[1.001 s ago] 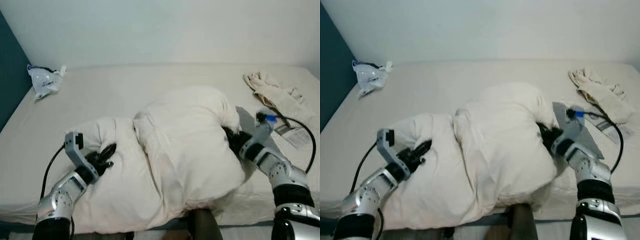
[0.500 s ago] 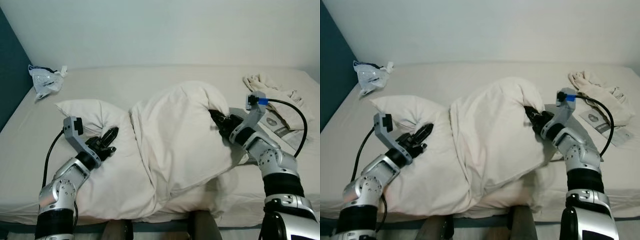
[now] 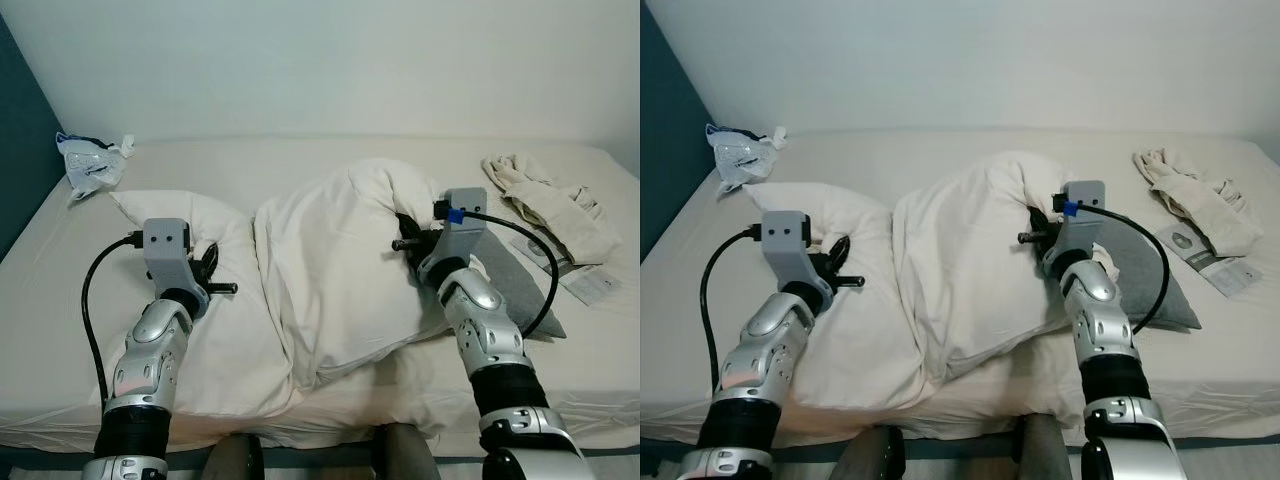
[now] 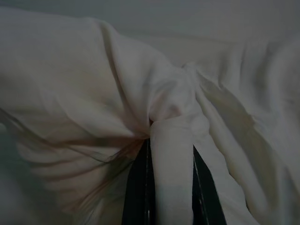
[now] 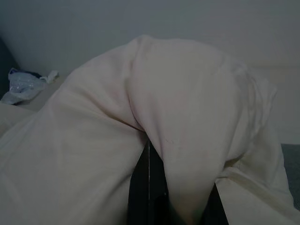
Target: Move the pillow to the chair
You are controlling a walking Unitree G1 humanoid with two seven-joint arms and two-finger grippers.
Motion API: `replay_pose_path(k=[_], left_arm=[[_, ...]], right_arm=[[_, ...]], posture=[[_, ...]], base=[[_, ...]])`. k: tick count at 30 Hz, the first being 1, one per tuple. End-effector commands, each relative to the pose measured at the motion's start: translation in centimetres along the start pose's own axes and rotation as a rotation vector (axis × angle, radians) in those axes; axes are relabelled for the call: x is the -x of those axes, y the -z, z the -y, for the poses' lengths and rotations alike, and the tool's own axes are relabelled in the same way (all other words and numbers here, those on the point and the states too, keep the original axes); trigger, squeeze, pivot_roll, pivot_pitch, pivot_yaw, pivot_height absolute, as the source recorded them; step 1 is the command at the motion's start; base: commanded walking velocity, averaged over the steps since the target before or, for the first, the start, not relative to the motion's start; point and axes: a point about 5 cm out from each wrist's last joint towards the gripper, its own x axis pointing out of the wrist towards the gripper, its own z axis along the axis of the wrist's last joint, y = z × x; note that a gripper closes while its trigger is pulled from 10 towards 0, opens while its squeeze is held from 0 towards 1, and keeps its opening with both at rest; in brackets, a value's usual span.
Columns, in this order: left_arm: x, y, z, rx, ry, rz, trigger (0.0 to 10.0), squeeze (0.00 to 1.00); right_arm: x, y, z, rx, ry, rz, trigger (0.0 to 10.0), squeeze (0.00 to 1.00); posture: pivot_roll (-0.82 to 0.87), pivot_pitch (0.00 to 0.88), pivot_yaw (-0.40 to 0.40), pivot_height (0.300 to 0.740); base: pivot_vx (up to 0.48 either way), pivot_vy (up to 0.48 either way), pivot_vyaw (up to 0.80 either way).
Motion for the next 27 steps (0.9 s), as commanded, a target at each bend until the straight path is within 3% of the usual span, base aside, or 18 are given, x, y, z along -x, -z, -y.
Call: replay_pose_path(k=[1,5,9,14,27], left_arm=[[-0.2,-0.6,0.5,-0.014,0.013,0.052,10.0,0.00],[-0.2,-0.7,0.2,-0.038,0.008,0.048,10.0,0.00],[-0.2,-0.6,0.0,-0.128,0.015,0.049,10.0,0.00],[-0.1,-0.2,0.2,-0.130,0.012,0.046,10.0,0.00],[-0.2,0.0,0.6,-0.120,0.004,0.062,10.0,0.00]], right_arm=[[0.0,-0.4,-0.1,0.006,0.002,0.050,10.0,0.00],[0.4,0.1,0.3,0.007,0.002,0.034,10.0,0.00],[0.8,0.7,0.2,0.048,-0.019,0.025,10.0,0.00],[0.8,0.7,0.0,0.057,-0.027,0.038,10.0,0.00],[0.7,0.6,-0.5,0.060,-0.041,0.051,10.0,0.00]], posture=[[0.00,0.045,-0.036,0.611],[0.00,0.043,-0.036,0.611],[0.00,0.023,-0.030,0.611],[0.00,0.027,-0.025,0.611],[0.00,0.039,-0.030,0.670]], base=[[0.000,0.000,0.00],[0.000,0.000,0.00],[0.000,0.000,0.00],[0.000,0.000,0.00],[0.000,0.000,0.00]])
